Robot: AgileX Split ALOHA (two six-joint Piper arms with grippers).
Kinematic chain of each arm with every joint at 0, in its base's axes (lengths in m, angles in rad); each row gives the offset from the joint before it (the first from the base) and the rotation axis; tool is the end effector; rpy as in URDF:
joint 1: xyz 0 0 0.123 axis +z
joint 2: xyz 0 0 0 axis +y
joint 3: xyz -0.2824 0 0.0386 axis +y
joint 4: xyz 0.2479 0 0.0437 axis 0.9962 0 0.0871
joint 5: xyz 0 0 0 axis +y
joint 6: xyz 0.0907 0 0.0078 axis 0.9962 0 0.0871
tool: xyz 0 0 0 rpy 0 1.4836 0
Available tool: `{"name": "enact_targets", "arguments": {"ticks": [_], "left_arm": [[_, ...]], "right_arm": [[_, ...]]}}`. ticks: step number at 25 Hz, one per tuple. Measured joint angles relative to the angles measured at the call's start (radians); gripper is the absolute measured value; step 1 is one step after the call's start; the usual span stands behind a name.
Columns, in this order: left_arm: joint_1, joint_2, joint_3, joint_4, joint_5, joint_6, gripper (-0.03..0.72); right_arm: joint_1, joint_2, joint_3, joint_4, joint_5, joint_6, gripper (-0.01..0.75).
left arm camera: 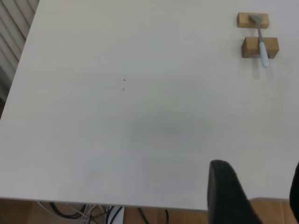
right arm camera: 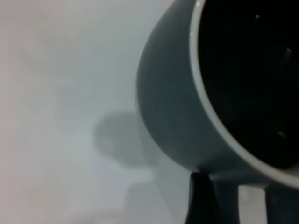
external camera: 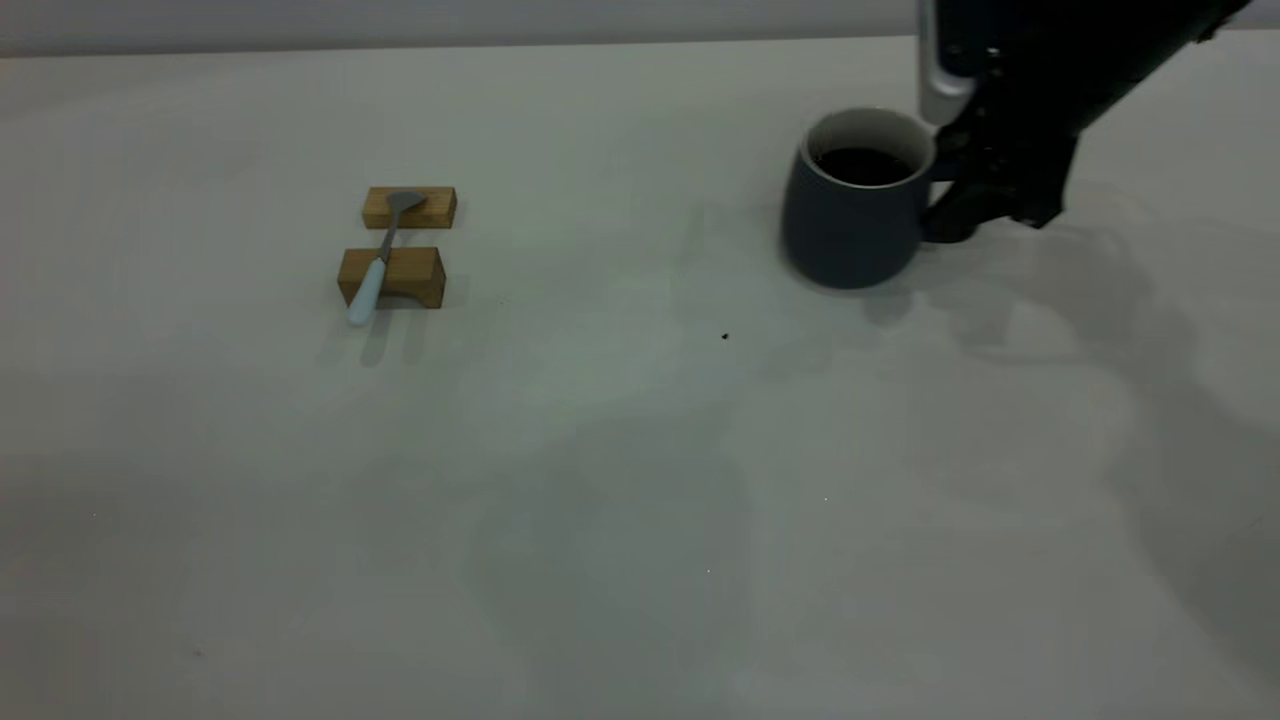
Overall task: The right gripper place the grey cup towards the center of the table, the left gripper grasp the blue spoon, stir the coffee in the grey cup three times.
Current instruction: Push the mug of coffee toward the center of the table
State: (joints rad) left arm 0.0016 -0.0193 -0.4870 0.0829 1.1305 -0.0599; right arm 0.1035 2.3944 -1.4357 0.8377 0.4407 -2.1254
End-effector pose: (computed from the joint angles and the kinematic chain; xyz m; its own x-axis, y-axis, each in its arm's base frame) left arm -0.0095 0.0068 0.2681 -0.5087 -0.0252 -0.8606 -0.0785 0.9968 0.0172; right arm 0.4393 0.0747 0.0291 0.0009 -0.9277 -0.3734 -0.9443 0.1221 -0.3056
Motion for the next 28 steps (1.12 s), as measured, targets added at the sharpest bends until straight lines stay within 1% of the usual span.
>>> {"name": "enact_targets", "arguments": {"ticks": [7,13,16,19,22,24,25,28], "left_arm": [[0.000,0.000,0.000,0.000,0.000,0.000,0.403],[0.000,0.000,0.000,0.000,0.000,0.000,0.403],[0.000,0.000,0.000,0.000,0.000,0.000,0.403],[0.000,0.000,0.000,0.000,0.000,0.000,0.403],[0.000,0.000,0.000,0.000,0.000,0.000,0.403],[0.000,0.000,0.000,0.000,0.000,0.000,0.403],[0.000,0.000,0.000,0.000,0.000,0.000,0.403],[0.000,0.000,0.000,0.000,0.000,0.000,0.403]], "right_arm": [[0.098,0.033,-0.035,0.055,-0.002,0.000,0.531],[0.191,0.074,-0.096,0.118,-0.002,-0.004,0.528],[0.219,0.085,-0.115,0.132,0.000,-0.004,0.528],[0.227,0.086,-0.117,0.137,0.004,0.011,0.528],[0.214,0.074,-0.117,0.113,0.024,0.137,0.528],[0.195,0.044,-0.117,0.060,0.077,0.286,0.528],[0.187,0.025,-0.117,0.034,0.113,0.392,0.528],[0.167,-0.072,-0.117,-0.070,0.289,0.777,0.528]]}}
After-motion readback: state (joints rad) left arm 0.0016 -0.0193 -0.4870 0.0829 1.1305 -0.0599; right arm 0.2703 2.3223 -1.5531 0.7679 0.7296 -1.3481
